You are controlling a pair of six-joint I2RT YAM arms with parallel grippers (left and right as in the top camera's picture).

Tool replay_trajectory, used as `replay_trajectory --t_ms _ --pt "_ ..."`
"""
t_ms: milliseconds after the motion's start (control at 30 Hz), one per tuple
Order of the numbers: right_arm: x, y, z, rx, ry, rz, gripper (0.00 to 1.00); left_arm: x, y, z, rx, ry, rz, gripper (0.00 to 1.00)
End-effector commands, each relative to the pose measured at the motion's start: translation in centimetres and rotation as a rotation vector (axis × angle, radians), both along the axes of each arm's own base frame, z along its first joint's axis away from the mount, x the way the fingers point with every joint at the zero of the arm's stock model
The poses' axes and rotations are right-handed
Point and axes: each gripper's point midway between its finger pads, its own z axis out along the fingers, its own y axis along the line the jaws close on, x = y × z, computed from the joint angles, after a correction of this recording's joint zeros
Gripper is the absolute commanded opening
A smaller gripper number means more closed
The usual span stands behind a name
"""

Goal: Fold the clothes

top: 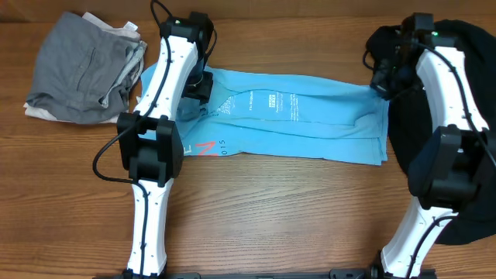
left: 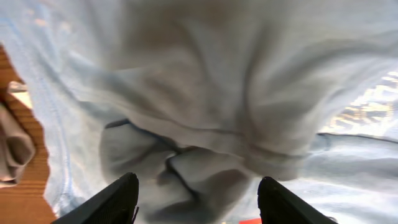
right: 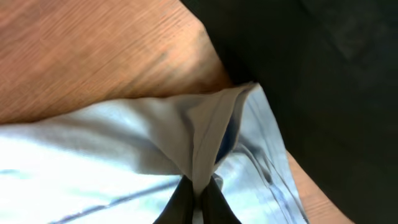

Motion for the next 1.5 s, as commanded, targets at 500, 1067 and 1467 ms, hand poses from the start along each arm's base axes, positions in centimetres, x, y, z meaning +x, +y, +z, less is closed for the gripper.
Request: replay_trajectory --t_ms 500,1067,1467 --pt "-2.5 -1.9 0.2 0.064 0.039 0.067 0.62 1.4 4.1 0.7 0.033 -0.052 0.070 0.64" --pt "-2.3 -0.6 0.3 0.091 0.034 0.090 0.67 12.9 0.4 2.9 -0.139 -0.500 -0.148 0.73" --pt "-2.0 0.6 0.3 0.089 0.032 0.121 0.72 12.0 1.1 -4.3 -0.190 -0.373 -0.051 0.66"
